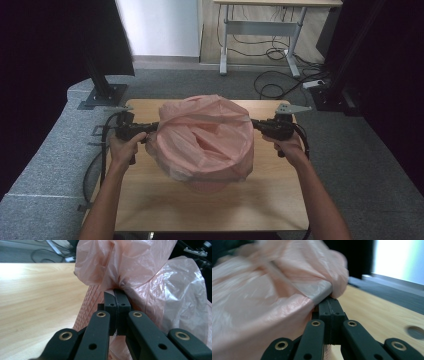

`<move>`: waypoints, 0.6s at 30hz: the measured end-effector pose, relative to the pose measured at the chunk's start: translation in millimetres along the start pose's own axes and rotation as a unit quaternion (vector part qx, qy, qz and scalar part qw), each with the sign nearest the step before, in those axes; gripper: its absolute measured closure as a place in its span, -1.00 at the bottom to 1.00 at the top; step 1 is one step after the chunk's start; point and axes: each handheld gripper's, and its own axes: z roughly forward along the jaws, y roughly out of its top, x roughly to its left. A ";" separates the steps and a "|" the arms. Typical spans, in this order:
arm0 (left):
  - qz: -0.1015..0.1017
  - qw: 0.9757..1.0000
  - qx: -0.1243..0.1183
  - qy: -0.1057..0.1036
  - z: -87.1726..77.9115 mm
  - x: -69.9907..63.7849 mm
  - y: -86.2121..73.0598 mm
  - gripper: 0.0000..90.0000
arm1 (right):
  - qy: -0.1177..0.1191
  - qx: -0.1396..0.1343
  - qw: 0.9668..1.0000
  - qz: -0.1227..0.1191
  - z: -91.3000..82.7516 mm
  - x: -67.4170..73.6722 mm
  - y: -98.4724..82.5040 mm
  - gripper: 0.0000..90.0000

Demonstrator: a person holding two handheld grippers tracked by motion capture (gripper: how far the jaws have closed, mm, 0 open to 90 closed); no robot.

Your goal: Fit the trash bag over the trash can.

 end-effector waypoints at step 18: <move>0.005 0.993 0.083 0.087 31.5 -2.7 9.4 0.99 | -0.103 0.113 0.987 0.049 26.7 -2.1 9.2 0.99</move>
